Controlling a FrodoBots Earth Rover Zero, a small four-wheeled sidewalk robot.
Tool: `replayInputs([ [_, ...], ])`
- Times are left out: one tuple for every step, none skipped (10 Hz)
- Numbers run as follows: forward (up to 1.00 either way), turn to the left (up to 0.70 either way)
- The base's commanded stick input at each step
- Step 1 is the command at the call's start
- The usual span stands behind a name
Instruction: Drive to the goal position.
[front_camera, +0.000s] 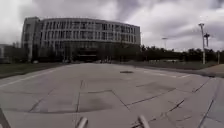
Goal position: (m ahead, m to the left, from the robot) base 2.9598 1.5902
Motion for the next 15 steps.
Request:
replayInputs([
  [0.70,0.01],
  [0.70,0.01],
  [0.70,0.01],
  [0.70,0.01],
  [0.70,0.01],
  [0.70,0.01],
  [0.70,0.01],
  [0.70,0.01],
  [0.70,0.01],
  [0.70,0.01],
  [0.70,0.01],
  [0.70,0.01],
  [0.70,0.07],
  [0.70,0.36],
  [0.70,0.36],
])
